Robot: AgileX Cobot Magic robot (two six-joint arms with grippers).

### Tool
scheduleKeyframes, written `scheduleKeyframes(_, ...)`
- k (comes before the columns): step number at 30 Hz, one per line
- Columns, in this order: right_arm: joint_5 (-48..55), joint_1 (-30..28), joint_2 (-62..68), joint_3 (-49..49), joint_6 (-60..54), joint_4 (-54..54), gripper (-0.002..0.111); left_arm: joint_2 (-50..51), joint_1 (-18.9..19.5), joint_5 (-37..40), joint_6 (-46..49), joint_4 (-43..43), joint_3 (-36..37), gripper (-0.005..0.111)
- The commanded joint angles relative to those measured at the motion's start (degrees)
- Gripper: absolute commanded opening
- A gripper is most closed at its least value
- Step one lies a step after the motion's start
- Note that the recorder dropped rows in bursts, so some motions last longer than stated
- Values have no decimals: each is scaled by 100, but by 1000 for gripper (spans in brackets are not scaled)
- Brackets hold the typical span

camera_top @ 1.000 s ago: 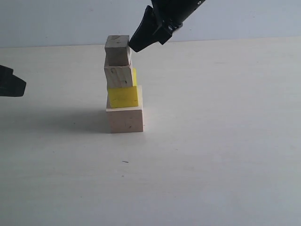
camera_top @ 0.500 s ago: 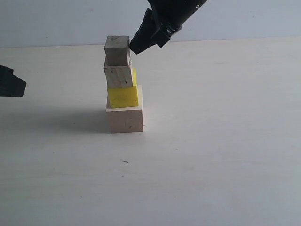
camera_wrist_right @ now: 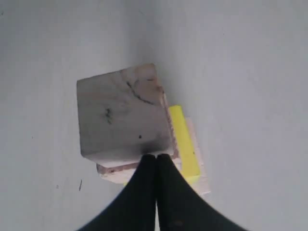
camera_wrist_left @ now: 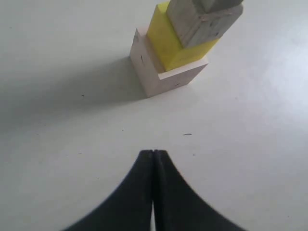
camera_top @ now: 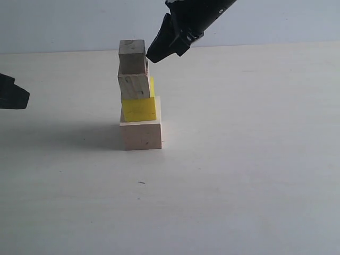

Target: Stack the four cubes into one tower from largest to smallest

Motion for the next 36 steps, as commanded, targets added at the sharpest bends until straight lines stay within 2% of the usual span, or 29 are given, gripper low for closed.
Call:
scheduleKeyframes(1, -152, -22, -410, 0, 431, -645, 0, 20, 10, -27, 3, 25, 17, 0)
scheduleKeyframes(7, -992, -747, -1068, 185, 2350, -1054, 0, 9, 10, -352, 3, -24, 17, 0)
scheduleKeyframes(13, -1594, -1206, -1892, 1252, 2717, -1054, 0, -270, 10, -1194, 150, 22, 17, 0)
scheduleKeyframes(17, -2574, -1407, -2839, 2162, 3028, -1044, 0, -590, 10, -1952, 375, 48, 17, 0)
scheduleKeyframes(21, -3513, -1408, -4046, 2940, 2792, -1057, 0, -957, 10, -2684, 565, 211, 17, 0)
scheduleKeyframes(25, -4135, -1408, -5194, 3288, 2792, -1258, 0, -1229, 34, -3372, 553, 677, 17, 0)
scheduleKeyframes(29, -4400, -1408, -6118, 3316, 2733, -1355, 0, -1392, 286, -4057, 543, 780, 5, 0)
scheduleKeyframes(36, -4437, -1408, -7736, 3316, 2422, -1370, 0, -1780, 657, -4227, 578, 1495, -542, 0)
